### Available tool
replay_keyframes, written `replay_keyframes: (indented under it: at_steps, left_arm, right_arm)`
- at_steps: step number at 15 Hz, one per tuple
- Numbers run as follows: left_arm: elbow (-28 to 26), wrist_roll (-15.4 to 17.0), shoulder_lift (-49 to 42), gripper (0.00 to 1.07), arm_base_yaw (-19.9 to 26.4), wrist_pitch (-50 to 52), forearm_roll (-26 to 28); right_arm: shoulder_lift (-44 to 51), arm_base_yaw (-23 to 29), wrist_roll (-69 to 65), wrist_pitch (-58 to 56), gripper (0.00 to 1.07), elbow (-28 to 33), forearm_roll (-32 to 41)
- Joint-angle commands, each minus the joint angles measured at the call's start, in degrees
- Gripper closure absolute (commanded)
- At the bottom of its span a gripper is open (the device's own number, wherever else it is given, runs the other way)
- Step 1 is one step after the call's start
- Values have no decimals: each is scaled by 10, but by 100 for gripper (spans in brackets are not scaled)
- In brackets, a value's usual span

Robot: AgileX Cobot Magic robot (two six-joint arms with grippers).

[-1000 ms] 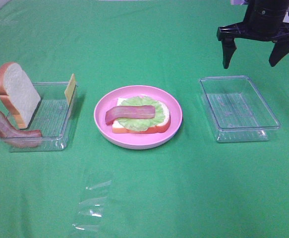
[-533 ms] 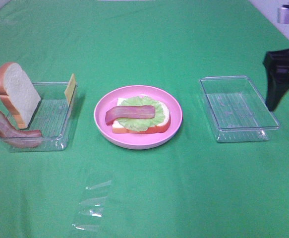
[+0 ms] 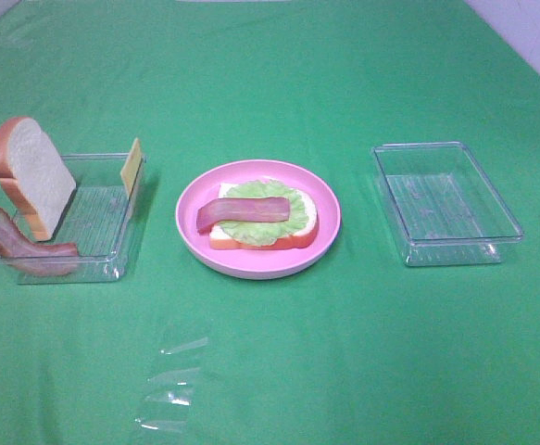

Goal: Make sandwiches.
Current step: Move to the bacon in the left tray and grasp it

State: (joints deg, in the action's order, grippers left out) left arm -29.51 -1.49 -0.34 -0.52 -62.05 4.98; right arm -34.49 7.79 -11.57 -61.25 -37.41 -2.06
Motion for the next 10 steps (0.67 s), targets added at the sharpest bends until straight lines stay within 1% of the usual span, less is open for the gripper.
replay_keyframes:
  at_steps: [1,3,5,6,10]
  left_arm:
    - [-1,3,-9,7,1,3,5]
    - [-1,3,-9,7,1,3,5]
    - [-1,3,-9,7,1,3,5]
    - [-1,3,-9,7,1,3,5]
    - [-1,3,-7,7,1,3,5]
  right_arm:
    - [186,0,-2,18,9,62,-2]
    - [274,0,19,14,9,91,-2]
    - [352,0,50,-7,9,106,-2]
    - [366,-1,60,-23,9,113,-2]
    - [359,-1,84,-18,9,115,14]
